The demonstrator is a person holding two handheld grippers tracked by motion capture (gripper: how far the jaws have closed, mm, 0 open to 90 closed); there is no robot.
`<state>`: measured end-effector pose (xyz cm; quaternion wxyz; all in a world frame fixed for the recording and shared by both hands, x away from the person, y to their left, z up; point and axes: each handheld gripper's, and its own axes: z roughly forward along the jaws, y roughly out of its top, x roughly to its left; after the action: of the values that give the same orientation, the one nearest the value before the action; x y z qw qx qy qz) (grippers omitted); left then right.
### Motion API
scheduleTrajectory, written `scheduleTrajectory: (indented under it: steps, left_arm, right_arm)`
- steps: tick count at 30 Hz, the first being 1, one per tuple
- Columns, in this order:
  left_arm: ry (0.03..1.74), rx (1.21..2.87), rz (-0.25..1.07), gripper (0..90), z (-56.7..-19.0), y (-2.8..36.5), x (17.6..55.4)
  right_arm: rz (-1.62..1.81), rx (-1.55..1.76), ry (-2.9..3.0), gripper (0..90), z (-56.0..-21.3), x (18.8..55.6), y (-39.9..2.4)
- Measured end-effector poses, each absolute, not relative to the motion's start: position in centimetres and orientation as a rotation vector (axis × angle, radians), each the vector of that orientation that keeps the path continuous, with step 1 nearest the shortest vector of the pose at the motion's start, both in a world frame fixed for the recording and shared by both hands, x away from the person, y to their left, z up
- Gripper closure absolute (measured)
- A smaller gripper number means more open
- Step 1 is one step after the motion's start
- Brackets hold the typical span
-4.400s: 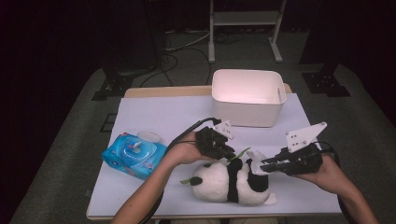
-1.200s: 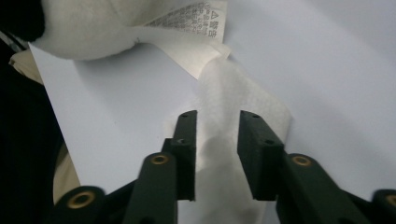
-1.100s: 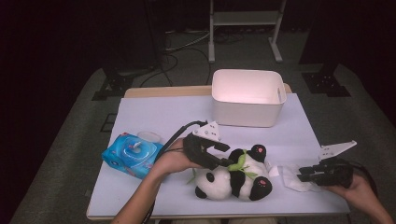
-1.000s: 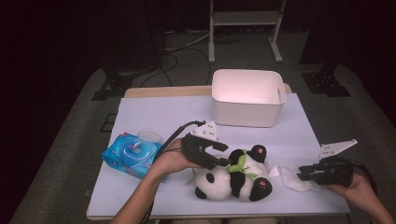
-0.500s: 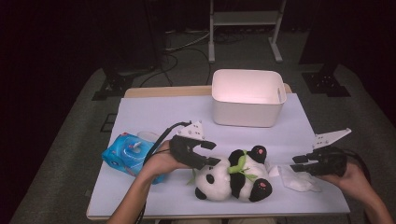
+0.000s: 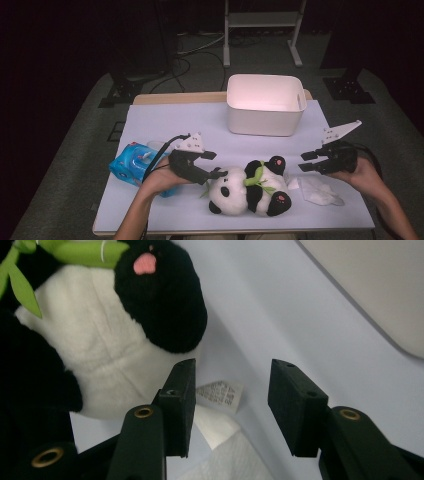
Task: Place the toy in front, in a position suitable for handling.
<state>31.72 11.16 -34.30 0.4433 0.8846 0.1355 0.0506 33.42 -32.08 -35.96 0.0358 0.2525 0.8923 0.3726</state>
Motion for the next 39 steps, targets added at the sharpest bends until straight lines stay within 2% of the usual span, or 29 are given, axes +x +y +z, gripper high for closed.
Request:
scheduleTrajectory:
  steps: [10,12,19,36,39]
  left_arm:
    - [0.387,2.185,0.174,23.6,-34.5,12.8,31.4]
    - [0.400,2.191,0.189,19.3,-34.7,13.1,31.3]
    - [0.432,2.187,0.213,16.6,-34.9,13.9,31.2]
    - [0.452,2.183,0.221,16.5,-35.1,15.0,30.9]
    - [0.458,2.185,0.223,13.6,-35.2,15.0,30.9]
  right_arm:
    - [1.148,0.705,2.768,49.5,-34.5,35.3,-30.1]
    - [1.143,0.689,2.775,48.3,-34.3,35.5,-29.7]
    - [1.147,0.664,2.792,46.2,-33.6,36.7,-28.7]
    - [1.103,0.557,2.827,43.1,-31.7,39.4,-25.7]
    - [1.096,0.549,2.829,43.0,-31.5,39.6,-25.4]
